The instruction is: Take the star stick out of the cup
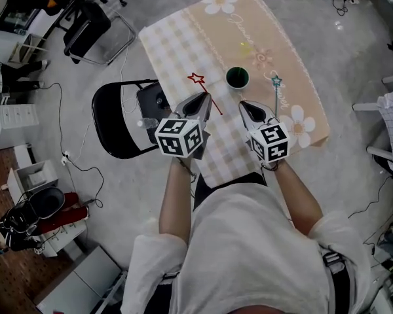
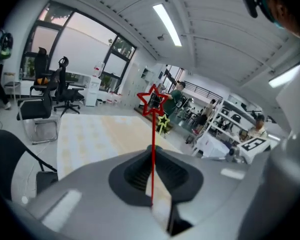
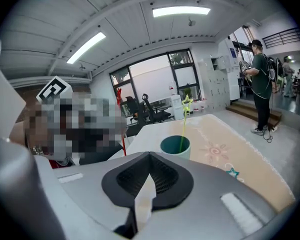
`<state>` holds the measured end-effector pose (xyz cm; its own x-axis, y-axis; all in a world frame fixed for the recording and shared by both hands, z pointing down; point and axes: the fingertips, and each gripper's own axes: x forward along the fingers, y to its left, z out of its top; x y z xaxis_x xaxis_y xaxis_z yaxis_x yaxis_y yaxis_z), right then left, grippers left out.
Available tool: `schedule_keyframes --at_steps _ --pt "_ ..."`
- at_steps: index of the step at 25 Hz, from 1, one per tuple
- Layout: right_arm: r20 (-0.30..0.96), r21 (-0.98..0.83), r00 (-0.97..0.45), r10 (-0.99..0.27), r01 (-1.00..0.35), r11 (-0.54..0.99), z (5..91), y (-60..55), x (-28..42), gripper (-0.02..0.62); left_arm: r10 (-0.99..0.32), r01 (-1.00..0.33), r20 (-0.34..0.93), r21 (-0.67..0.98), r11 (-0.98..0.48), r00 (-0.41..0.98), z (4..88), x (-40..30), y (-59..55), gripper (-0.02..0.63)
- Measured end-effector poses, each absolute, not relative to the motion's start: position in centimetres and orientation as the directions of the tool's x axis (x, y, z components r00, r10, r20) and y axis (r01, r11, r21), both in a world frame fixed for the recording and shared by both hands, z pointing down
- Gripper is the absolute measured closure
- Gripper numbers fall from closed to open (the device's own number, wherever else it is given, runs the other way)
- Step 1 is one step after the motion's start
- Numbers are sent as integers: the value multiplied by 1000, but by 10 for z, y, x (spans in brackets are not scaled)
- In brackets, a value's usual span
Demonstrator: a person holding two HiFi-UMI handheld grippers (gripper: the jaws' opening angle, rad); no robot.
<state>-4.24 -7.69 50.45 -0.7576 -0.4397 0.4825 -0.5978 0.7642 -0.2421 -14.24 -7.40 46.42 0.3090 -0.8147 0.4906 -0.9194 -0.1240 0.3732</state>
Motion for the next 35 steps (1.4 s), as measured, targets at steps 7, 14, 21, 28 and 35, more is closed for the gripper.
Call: schedule_keyframes --at_steps 7,14,21,28,35 --pt "528 -254 -732 -430 -619 743 530 -68 -33 597 -727 -903 587 415 -107 356 525 -124 -68 588" --pt "553 -250 -710 -436 -640 727 542 -69 -25 597 -679 -885 630 462 -62 377 569 -118 -71 588" --pt "574 -240 -688 -444 -660 712 550 -73 -20 597 -652 -907 677 419 -39 341 602 -123 -85 588" --pt "596 -236 -667 -446 -677 697 559 -75 -14 597 -603 -927 740 374 2 297 635 -130 -89 588" --pt "602 -233 -659 -451 -686 689 562 -78 -11 597 -587 -938 765 345 29 264 645 -133 -92 588"
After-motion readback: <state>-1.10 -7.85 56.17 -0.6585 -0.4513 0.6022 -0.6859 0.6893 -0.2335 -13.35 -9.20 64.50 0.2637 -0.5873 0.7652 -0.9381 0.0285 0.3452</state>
